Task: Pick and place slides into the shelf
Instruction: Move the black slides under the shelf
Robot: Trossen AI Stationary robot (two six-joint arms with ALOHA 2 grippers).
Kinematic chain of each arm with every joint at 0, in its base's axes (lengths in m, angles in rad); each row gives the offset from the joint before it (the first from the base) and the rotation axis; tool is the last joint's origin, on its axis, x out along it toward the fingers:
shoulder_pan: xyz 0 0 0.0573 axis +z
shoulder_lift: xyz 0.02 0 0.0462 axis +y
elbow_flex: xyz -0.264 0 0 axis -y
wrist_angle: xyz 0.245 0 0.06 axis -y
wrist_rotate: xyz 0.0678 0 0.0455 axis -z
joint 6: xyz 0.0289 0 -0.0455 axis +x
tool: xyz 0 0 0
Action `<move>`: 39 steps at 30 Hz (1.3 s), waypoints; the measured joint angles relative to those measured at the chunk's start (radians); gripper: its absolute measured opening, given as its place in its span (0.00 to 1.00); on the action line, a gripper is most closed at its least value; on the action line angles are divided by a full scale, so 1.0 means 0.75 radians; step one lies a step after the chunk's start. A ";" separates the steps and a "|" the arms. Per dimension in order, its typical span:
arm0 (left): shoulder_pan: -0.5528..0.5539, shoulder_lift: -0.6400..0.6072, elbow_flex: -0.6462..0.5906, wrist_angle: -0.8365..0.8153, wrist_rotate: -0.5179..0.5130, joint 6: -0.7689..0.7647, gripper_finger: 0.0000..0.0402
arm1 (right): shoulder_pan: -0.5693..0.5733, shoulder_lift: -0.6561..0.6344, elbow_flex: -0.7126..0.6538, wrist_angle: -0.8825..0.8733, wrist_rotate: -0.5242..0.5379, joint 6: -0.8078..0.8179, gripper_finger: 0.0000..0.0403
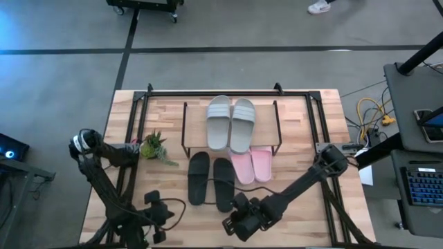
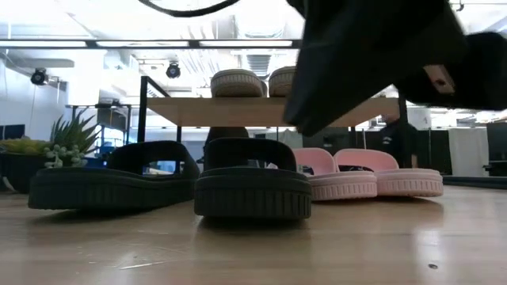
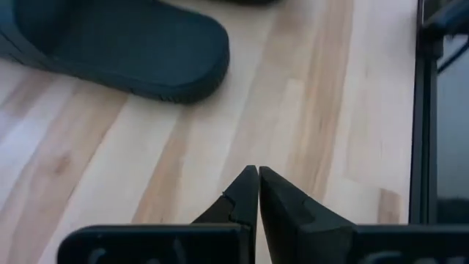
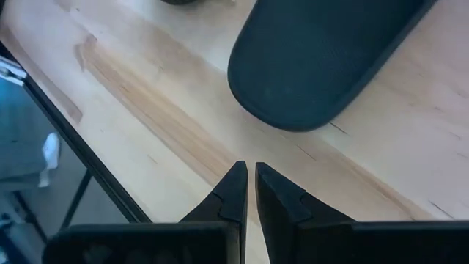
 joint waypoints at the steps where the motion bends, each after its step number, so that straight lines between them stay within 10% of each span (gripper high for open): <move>1: -0.001 0.000 0.000 -0.003 -0.017 -0.012 0.00 | -0.005 0.000 -0.008 0.021 -0.002 0.000 0.06; 39: 0.027 -0.037 -0.034 -0.035 -0.141 -0.091 0.00 | -0.191 0.063 -0.086 0.161 -0.081 -0.207 0.06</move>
